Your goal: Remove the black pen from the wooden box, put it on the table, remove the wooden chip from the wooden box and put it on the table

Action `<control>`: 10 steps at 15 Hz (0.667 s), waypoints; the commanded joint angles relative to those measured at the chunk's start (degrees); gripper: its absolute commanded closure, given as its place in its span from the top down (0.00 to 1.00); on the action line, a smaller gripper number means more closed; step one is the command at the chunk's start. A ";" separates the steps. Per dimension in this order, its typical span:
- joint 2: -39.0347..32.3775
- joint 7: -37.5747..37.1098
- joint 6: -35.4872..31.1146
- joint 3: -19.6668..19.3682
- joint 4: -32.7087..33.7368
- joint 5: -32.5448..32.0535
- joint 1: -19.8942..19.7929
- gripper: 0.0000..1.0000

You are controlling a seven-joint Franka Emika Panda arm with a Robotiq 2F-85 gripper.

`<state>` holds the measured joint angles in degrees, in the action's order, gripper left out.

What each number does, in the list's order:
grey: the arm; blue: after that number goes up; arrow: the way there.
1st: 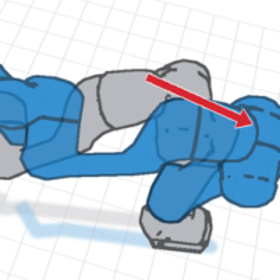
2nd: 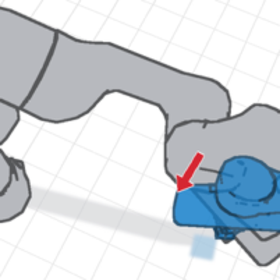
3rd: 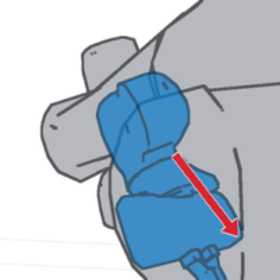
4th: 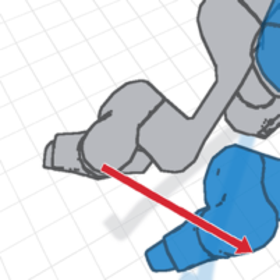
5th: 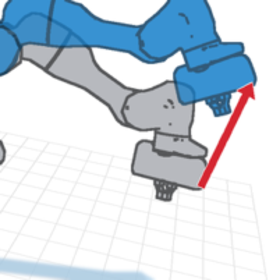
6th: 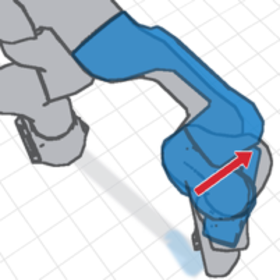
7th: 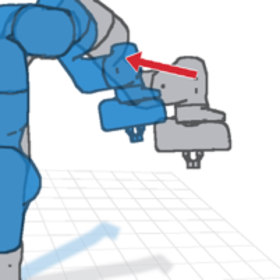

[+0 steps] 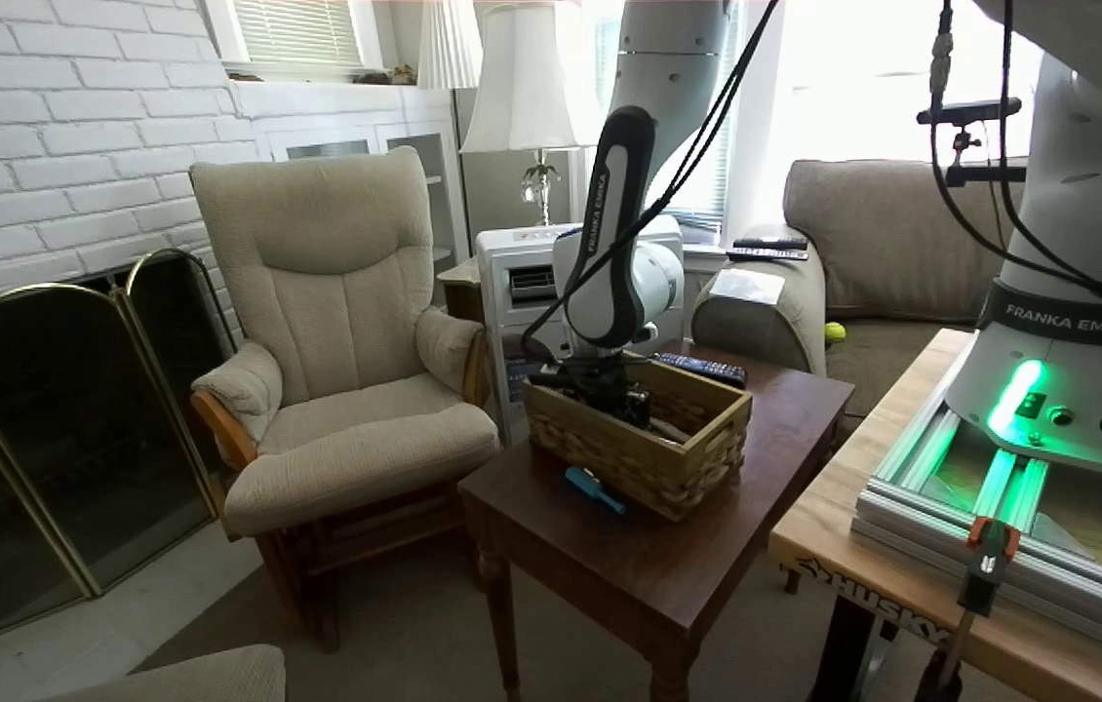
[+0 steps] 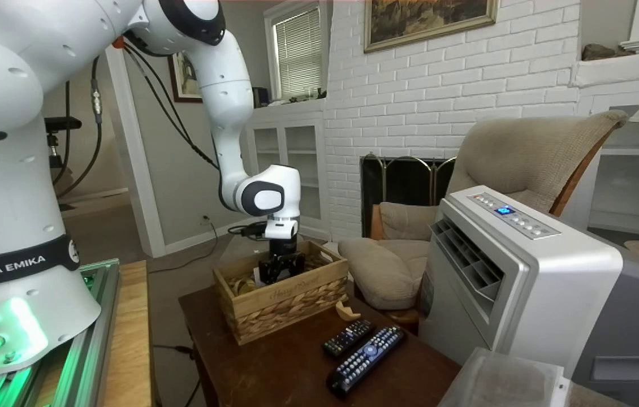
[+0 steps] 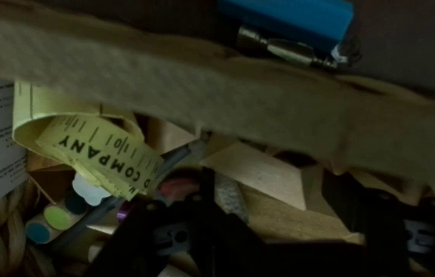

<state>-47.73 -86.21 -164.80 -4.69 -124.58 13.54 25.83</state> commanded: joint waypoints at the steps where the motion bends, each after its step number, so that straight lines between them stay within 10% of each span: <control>1: -0.09 -1.82 -0.27 -0.33 -0.58 -0.19 0.74 0.41; 5: -0.08 -1.78 0.09 -0.59 -0.47 -0.34 0.81 0.14; 10: 0.30 -1.68 -0.03 -0.81 -0.84 -0.46 0.87 0.07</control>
<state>-47.54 -86.21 -164.73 -5.20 -124.60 13.53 25.85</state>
